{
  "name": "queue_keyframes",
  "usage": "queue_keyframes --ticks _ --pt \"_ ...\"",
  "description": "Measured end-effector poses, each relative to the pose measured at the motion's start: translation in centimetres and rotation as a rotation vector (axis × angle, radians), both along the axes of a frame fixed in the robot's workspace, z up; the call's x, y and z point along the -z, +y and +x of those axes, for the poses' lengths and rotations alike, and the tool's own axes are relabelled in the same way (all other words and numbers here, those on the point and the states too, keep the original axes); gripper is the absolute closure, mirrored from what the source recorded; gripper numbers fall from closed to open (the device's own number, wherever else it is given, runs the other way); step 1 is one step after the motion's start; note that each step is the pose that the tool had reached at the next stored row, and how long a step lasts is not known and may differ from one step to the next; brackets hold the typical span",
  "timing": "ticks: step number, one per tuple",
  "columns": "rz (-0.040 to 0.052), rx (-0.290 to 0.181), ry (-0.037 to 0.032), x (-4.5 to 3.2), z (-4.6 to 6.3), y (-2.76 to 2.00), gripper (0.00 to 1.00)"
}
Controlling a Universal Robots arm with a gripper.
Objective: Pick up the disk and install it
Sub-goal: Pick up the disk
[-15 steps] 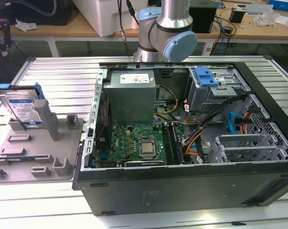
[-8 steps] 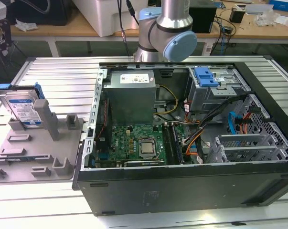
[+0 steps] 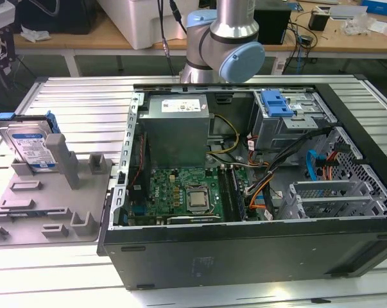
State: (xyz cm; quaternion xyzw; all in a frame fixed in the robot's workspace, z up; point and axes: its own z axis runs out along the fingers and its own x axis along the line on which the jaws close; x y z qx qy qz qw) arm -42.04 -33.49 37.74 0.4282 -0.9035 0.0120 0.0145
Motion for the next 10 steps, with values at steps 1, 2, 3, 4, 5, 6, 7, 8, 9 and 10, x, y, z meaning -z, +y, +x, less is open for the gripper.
queue_keyframes --ticks 1,2,3,4,5,6,7,8,9,10 --pt "-0.0001 -0.019 0.0000 0.03 0.00 0.00 0.46" --pt "-0.0002 -0.043 0.0000 0.07 0.00 0.00 0.46" --pt "-0.0003 -0.060 0.0000 0.09 0.00 0.00 0.46" --pt "-0.0004 -0.084 0.0001 0.13 0.00 0.00 0.46" --pt "-0.0005 -0.102 0.0001 0.16 0.00 0.00 0.46" --pt "-0.0007 -0.124 0.0000 0.19 0.00 0.00 0.46" --pt "-0.0008 -0.143 0.0000 0.22 0.00 0.00 0.46" --pt "-0.0011 -0.168 0.0001 0.26 0.00 0.00 0.46" --pt "-0.0014 -0.186 0.0001 0.28 0.00 0.00 0.46" --pt "-0.0017 -0.209 0.0001 0.31 0.00 0.00 0.46"
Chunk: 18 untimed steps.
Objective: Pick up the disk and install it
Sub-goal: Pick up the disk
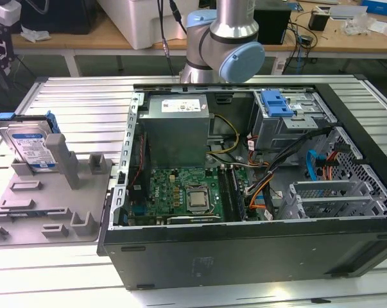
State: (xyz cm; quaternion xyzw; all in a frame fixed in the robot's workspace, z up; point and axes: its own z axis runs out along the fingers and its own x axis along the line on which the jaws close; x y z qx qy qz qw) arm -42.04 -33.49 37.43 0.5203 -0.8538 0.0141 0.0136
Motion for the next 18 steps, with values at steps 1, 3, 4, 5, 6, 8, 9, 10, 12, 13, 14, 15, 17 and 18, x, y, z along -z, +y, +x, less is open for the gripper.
queue_keyframes --ticks 1,3,4,5,6,8,9,10,12,13,14,15,17,18 --pt "-0.0003 -0.019 -0.0001 0.03 0.00 0.00 0.46" --pt "-0.0010 -0.059 0.0000 0.08 0.00 0.00 0.46" --pt "-0.0015 -0.084 -0.0001 0.11 0.00 0.00 0.46" --pt "-0.0018 -0.101 -0.0001 0.13 0.00 0.00 0.46" --pt "-0.0024 -0.127 -0.0001 0.17 0.00 0.00 0.46" --pt "-0.0055 -0.200 -0.0001 0.29 -0.01 0.00 0.46" --pt "-0.0063 -0.227 0.0001 0.32 -0.01 0.00 0.46" --pt "-0.0067 -0.243 0.0001 0.35 -0.01 0.00 0.46" --pt "-0.0079 -0.288 0.0000 0.42 -0.01 0.00 0.46" --pt "-0.0084 -0.303 0.0000 0.45 -0.02 0.00 0.46" --pt "-0.0096 -0.328 0.0001 0.51 -0.04 0.00 0.46" --pt "-0.0102 -0.343 0.0002 0.54 -0.05 0.00 0.46" --pt "-0.0117 -0.381 0.0003 0.62 -0.07 0.00 0.46" --pt "-0.0123 -0.394 0.0002 0.66 -0.10 0.00 0.46"
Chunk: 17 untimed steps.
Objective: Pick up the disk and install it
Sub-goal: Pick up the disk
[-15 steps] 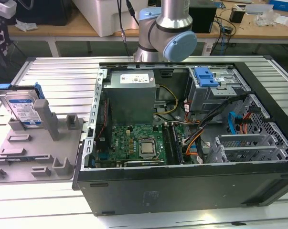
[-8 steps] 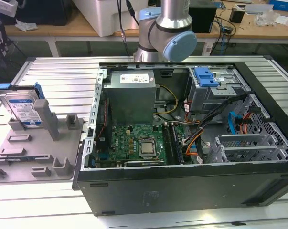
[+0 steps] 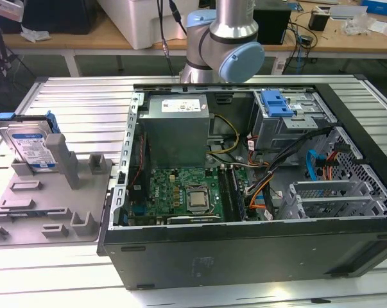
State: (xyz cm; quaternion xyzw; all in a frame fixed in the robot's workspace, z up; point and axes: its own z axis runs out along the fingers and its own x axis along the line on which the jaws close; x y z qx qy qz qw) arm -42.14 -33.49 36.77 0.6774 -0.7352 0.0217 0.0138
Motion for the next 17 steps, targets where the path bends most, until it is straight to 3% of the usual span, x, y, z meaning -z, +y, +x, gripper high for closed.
queue_keyframes --ticks 8,11,17 --pt "-0.0009 -0.080 0.0001 0.45 -0.44 -0.14 0.46" --pt "0.0003 -0.080 -0.0001 0.57 -0.35 -0.85 0.46" --pt "0.0012 -0.079 0.0003 0.57 -0.33 -0.93 0.46"
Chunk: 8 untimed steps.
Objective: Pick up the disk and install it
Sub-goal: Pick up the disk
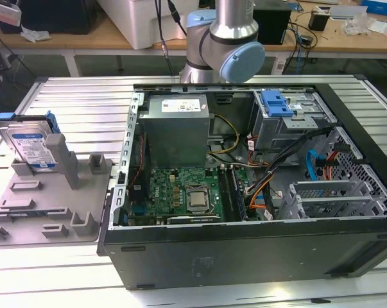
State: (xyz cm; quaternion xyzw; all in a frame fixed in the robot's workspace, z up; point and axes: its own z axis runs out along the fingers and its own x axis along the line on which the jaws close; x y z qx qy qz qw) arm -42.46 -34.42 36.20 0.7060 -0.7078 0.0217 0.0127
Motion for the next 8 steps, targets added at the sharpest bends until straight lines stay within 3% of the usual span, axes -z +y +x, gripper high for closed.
queue_keyframes --ticks 8 --pt "-0.0001 0.012 0.0001 0.22 0.13 0.00 0.46"
